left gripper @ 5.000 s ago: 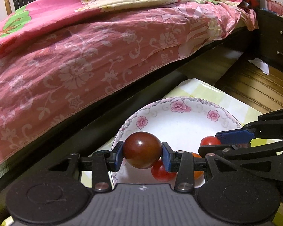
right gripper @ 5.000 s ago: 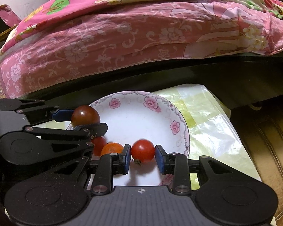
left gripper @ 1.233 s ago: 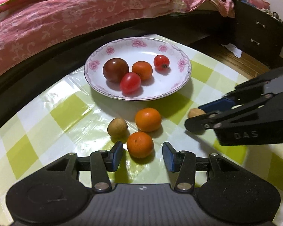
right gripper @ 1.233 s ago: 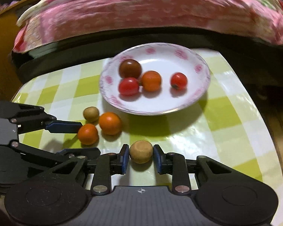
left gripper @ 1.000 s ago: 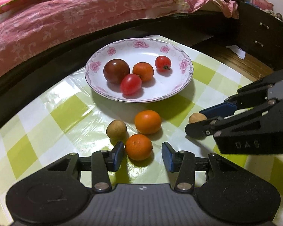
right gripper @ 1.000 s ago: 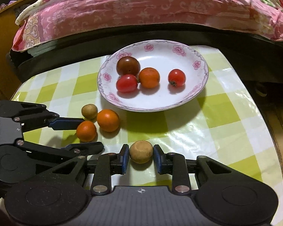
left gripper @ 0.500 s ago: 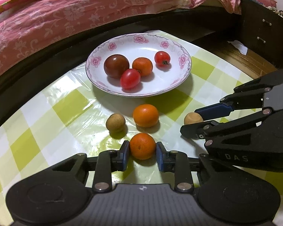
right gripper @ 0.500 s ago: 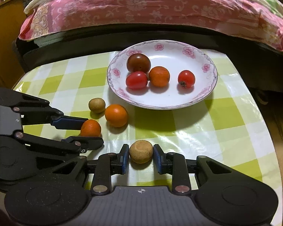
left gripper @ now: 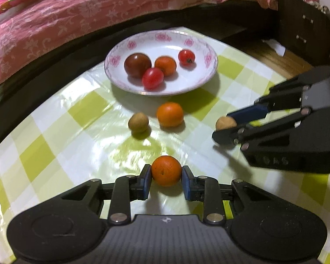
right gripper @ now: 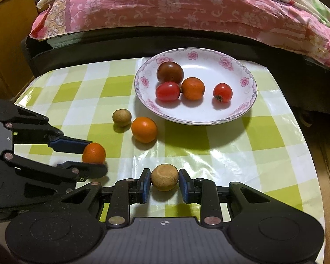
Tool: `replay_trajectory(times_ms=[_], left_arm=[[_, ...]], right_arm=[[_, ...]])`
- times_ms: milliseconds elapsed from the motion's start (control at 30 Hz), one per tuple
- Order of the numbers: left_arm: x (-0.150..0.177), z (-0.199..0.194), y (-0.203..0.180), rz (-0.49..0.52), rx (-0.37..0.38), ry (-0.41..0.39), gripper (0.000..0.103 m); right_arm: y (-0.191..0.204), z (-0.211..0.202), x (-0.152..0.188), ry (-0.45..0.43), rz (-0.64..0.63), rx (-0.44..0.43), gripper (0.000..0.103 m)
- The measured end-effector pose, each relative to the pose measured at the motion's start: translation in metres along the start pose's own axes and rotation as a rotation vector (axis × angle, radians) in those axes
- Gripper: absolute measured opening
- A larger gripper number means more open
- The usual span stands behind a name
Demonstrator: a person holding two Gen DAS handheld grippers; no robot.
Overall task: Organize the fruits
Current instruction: 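Lift the tan potato in the right tool while the left tool lifts the mandarin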
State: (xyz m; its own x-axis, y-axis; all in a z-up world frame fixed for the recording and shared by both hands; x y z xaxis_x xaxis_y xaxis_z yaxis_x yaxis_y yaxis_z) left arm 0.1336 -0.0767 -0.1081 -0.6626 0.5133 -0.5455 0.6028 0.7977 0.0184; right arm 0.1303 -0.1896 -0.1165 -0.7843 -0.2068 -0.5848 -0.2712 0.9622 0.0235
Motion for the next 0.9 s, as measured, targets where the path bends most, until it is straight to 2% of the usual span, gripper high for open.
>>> replay_trajectory(times_ms=[67,300,900], left_arm=[[0.004,0.003,-0.001,0.008,-0.008,0.021,0.037],[0.000,0.006,-0.007,0.042,-0.040,0.022,0.037],[-0.004,0.009,-0.008,0.032,-0.053,0.027,0.037]], right_arm=[[0.002,0.000,0.001,0.008,-0.007,0.003,0.024],[0.009,0.007,0.002,0.021,-0.031,0.025,0.024],[0.010,0.008,0.003,0.027,-0.007,0.023,0.024]])
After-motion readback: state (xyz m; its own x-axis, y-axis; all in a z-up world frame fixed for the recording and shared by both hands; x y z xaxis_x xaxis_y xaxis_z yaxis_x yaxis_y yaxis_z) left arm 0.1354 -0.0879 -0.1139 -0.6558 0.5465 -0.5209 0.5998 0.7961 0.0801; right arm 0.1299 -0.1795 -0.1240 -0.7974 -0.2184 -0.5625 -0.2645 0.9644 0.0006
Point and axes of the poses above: each gripper's, at about its wrist camera, not at the fingertips, and z roughly the way its jaws point, y to its left, x to its underside, the point moved 7 cm from there along z, roughly the way its jaws point, and after that the axes turned 1 degree about y, right-handed, at the moved point
